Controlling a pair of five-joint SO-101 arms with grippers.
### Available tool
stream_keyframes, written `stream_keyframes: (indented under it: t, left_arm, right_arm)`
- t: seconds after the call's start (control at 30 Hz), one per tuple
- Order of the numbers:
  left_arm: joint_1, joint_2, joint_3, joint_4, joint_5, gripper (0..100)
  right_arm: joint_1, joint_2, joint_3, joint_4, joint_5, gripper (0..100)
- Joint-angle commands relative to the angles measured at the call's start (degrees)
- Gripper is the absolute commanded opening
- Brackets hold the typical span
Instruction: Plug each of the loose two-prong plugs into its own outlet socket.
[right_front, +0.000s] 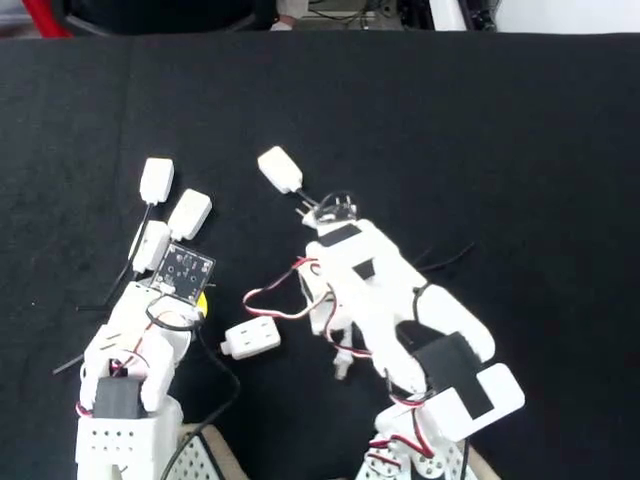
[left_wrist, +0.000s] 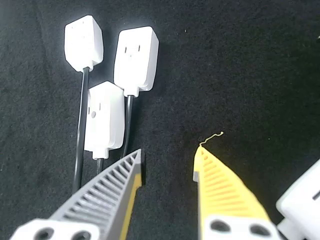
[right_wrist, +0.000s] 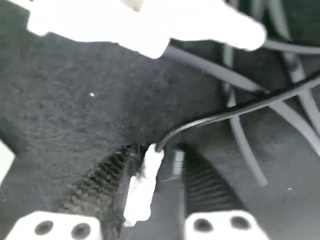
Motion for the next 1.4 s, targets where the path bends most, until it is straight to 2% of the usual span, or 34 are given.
stream_keyframes:
  t: [0.0, 0.23, 0.4, 0.6, 0.77, 1.0, 1.23, 1.37]
  left_arm:
    - [0.22, -0.09, 1.1, 0.62, -0.26, 17]
    - [0.22, -0.09, 1.1, 0.62, -0.26, 17]
    - [0.22, -0.09, 1.1, 0.62, -0.26, 17]
    - [0.22, -0.09, 1.1, 0.62, -0.26, 17]
    - [0.22, -0.09, 1.1, 0.62, -0.26, 17]
    - [0.22, -0.09, 1.1, 0.62, -0.26, 17]
    - [0.22, -0.09, 1.1, 0.62, -0.26, 17]
    - [0.22, -0.09, 1.1, 0.62, -0.26, 17]
  right_arm:
    - [-0.7, 1.36, -1.71, -2.64, -0.09, 1.1]
    - [-0.7, -0.04, -1.63, -0.97, 0.09, 1.2]
    - [-1.05, -10.42, -1.63, 7.56, 0.35, 1.2]
    - [0.18, -22.2, -1.89, 16.53, 4.92, 1.1]
    - [4.66, -27.3, -0.75, 13.27, 4.92, 1.1]
    - [5.1, -30.37, 7.16, 4.57, 4.48, 1.1]
    - [4.75, -38.02, 10.68, 3.78, 4.84, 1.1]
    - [4.84, -41.89, 14.81, 0.0, 4.84, 1.1]
